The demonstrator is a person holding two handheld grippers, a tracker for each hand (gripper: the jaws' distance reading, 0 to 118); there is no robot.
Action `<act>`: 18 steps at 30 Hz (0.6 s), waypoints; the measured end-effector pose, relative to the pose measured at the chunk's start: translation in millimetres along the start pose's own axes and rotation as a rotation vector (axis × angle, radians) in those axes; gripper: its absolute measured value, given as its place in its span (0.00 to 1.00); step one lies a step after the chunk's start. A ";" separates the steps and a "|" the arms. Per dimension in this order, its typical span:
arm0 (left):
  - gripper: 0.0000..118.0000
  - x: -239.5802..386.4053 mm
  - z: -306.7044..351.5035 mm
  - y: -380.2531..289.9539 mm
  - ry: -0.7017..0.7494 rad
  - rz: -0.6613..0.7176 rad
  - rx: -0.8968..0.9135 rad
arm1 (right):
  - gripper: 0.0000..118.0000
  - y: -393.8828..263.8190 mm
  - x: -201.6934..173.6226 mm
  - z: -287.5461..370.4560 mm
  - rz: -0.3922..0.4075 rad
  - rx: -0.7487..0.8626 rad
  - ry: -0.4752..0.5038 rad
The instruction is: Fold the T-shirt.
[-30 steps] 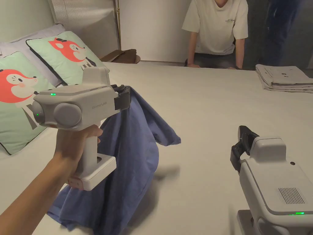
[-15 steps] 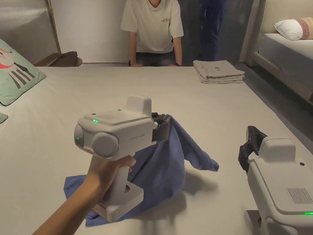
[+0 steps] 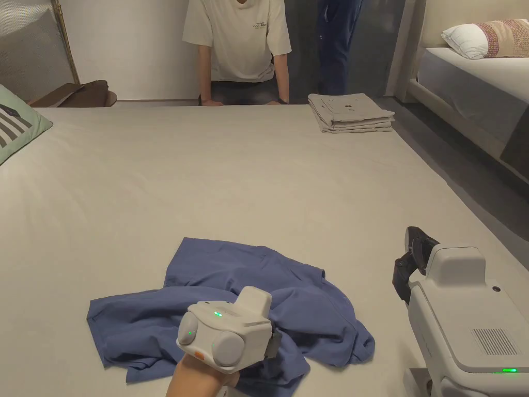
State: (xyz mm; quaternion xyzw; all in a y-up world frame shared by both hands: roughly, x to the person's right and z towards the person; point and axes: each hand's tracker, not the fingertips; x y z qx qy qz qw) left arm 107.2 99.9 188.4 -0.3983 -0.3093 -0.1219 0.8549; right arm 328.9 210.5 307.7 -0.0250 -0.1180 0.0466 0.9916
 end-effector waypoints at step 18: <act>0.92 -49.0 140.6 44.0 0.193 0.127 0.568 | 0.00 29.4 -18.7 8.1 -0.034 0.052 0.004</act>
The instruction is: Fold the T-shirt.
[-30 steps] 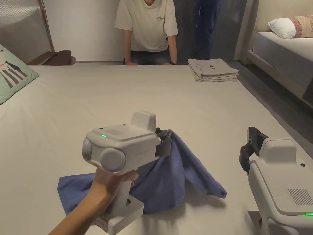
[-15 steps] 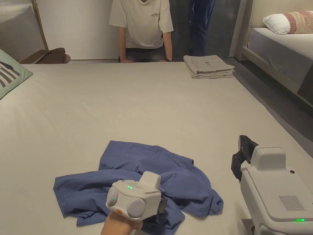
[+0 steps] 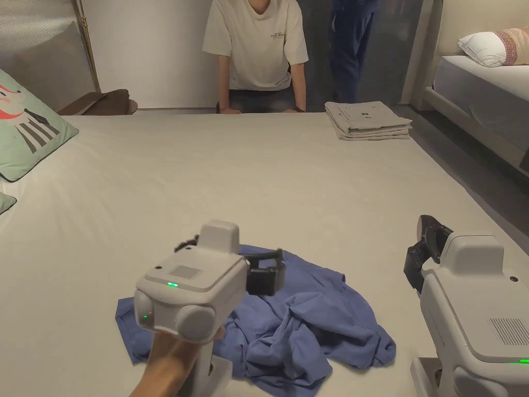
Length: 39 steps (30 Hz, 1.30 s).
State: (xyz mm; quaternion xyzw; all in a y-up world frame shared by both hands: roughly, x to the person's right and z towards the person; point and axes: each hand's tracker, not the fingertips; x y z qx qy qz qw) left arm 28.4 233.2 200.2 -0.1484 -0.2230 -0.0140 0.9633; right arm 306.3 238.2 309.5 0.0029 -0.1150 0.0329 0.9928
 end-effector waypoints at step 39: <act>0.00 -159.9 -39.4 -39.3 0.140 0.137 -0.382 | 0.00 -3.0 -18.3 -17.5 0.007 0.001 0.032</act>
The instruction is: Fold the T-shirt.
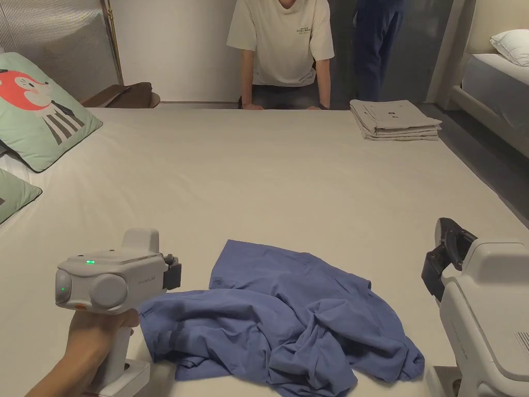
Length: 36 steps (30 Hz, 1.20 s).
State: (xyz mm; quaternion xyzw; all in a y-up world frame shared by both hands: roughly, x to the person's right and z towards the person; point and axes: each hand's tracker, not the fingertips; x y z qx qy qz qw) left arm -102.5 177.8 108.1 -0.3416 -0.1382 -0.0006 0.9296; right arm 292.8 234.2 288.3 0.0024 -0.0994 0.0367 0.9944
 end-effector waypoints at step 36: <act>0.03 14.3 -36.2 -19.4 0.051 -0.155 -0.079 | 0.91 -125.3 29.8 -69.9 -0.196 -0.745 0.013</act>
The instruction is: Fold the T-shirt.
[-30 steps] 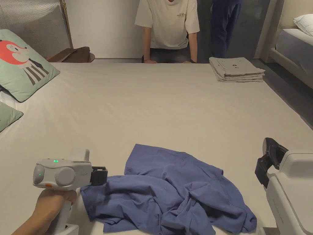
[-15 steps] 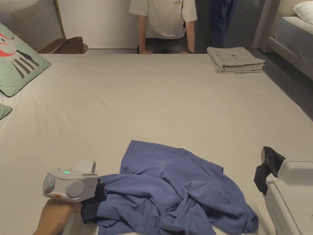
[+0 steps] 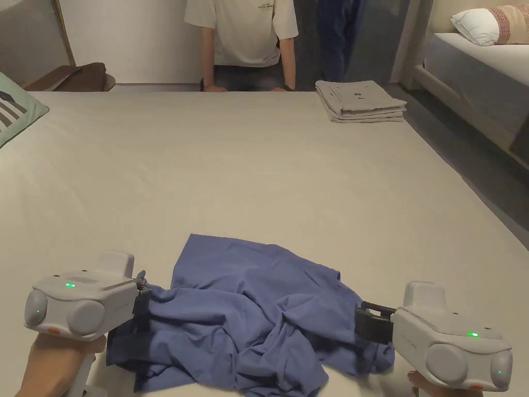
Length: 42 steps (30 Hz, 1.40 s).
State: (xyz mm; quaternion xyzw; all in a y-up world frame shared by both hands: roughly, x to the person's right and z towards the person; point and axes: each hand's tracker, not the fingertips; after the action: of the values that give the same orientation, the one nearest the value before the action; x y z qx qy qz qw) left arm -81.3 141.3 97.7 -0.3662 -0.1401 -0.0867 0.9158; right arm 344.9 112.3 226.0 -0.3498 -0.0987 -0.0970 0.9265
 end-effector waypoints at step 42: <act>0.03 -87.4 84.9 184.9 0.179 0.150 0.443 | 0.04 267.3 -53.7 53.3 0.341 0.569 -0.097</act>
State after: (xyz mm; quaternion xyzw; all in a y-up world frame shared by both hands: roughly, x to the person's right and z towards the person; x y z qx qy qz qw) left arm -132.0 337.8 9.0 -0.1566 -0.0464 -0.0179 0.9864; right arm 353.7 350.6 83.6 -0.0928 -0.1058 0.1074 0.9842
